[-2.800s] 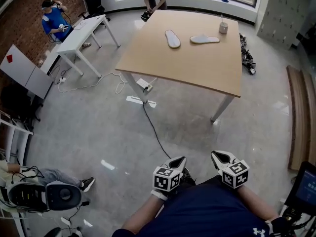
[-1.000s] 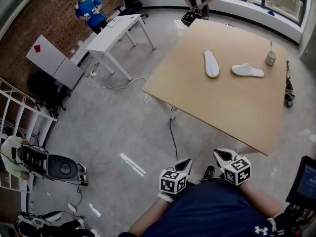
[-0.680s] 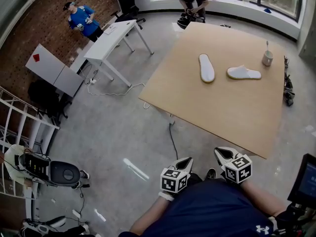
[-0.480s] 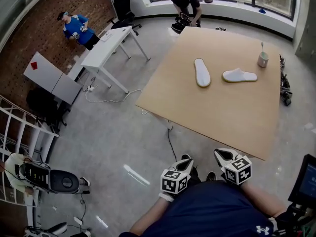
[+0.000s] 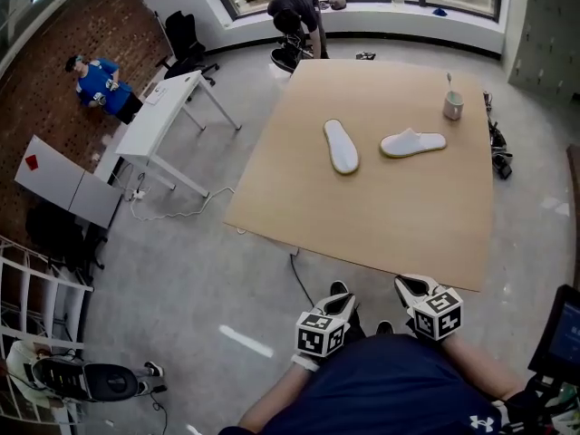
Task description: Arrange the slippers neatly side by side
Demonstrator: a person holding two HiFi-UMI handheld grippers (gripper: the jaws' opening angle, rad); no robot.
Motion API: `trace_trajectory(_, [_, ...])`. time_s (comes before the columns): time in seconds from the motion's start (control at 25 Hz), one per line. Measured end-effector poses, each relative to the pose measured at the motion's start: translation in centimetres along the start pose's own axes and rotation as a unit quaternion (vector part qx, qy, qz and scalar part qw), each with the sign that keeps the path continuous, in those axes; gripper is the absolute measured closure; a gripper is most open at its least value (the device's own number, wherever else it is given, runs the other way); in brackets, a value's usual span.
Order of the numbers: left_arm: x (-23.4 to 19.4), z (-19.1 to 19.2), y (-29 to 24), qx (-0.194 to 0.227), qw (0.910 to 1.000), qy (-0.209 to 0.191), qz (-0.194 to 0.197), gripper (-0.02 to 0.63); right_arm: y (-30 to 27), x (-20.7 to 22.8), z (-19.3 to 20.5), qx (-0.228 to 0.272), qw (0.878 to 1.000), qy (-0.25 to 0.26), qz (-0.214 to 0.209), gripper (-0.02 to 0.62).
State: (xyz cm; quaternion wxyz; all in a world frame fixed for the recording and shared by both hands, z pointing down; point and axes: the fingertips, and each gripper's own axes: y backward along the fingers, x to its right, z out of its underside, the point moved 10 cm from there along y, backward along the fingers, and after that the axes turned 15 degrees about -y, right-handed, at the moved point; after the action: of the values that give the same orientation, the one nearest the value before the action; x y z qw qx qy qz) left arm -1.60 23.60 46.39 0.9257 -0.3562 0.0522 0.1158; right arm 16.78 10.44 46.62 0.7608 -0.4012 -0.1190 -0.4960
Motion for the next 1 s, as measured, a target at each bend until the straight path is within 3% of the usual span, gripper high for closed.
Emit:
trace_trajectory(0.64, [-14.7,-5.0,-3.6,0.008,0.9982,-0.021,0.056,0.601,-11.9,-1.2,-6.1,-0.019,0.999,-0.027,0.041,0.584])
trace_trajectory(1.0, [-21.4,-6.4,-6.0,0.009,0.9935,-0.039,0.106,0.601,-14.0,-1.1,-8.6,-0.008,0.995,-0.047,0.088,0.584])
